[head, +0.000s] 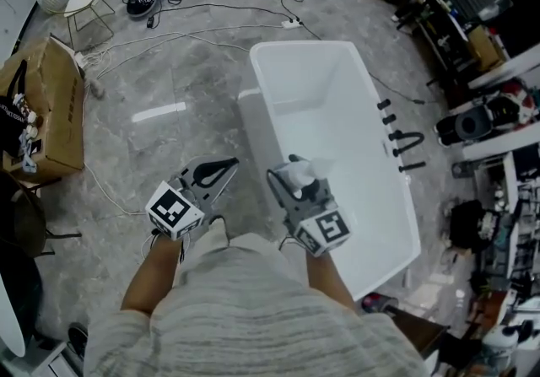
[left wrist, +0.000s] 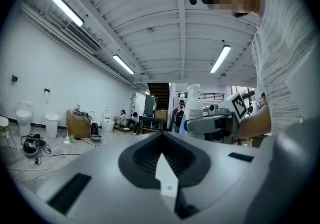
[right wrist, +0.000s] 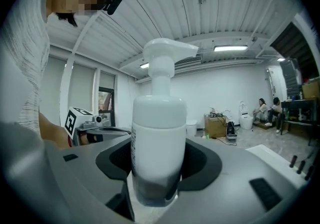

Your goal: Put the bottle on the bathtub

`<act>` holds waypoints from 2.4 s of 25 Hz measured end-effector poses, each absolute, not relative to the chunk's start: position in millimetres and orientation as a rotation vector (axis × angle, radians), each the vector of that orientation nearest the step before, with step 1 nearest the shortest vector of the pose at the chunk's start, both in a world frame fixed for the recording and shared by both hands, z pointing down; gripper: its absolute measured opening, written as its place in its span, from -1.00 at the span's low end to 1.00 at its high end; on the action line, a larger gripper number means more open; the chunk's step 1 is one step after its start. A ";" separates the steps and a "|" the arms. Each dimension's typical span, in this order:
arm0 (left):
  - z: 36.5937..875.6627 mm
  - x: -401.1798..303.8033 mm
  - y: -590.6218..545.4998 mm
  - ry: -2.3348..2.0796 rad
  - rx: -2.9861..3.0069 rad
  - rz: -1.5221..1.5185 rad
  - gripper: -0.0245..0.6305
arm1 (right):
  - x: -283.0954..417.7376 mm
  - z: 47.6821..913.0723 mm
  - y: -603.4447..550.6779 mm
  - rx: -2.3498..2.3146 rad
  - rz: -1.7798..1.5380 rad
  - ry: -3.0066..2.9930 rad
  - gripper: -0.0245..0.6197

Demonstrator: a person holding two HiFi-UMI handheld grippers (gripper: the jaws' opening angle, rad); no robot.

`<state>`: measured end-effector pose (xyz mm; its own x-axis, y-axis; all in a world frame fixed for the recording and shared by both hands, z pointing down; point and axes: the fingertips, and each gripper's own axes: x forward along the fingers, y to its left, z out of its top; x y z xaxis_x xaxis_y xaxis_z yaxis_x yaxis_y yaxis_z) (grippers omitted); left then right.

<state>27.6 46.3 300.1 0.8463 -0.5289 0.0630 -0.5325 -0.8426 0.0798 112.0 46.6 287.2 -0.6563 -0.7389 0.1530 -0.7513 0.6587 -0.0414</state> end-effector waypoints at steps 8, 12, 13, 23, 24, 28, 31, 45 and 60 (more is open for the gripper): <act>306.2 9.0 21.2 -0.888 2.907 0.060 -0.92 | 88.6 286.8 12.7 1.179 0.119 -2.775 -0.19; 305.7 0.2 -2.1 -0.920 2.893 0.058 -0.92 | 80.2 288.3 -11.8 1.146 0.116 -2.781 -0.19; 306.9 -2.6 -8.6 -0.920 2.888 0.055 -0.92 | 77.0 290.2 -18.4 1.136 0.116 -2.779 -0.19; 317.7 1.5 -102.9 -0.917 2.870 0.094 -0.92 | 72.2 300.5 -112.9 1.109 0.215 -2.802 -0.19; 316.0 4.4 -115.1 -0.910 2.873 0.099 -0.92 | 75.2 300.6 -125.1 1.112 0.216 -2.800 -0.19; 309.5 16.9 -160.5 -0.883 2.891 0.110 -0.92 | 80.5 294.2 -168.5 1.116 0.245 -2.799 -0.19; 309.1 28.4 -187.7 -0.864 2.893 0.123 -0.92 | 92.0 294.7 -198.4 1.121 0.228 -2.799 -0.19; 351.6 54.2 -286.4 -0.829 2.848 0.224 -0.92 | 135.7 357.8 -322.7 1.151 0.376 -2.789 -0.19; 468.0 39.6 -341.3 -0.753 2.716 0.145 -0.92 | 149.2 527.4 -394.8 1.268 0.643 -2.563 -0.19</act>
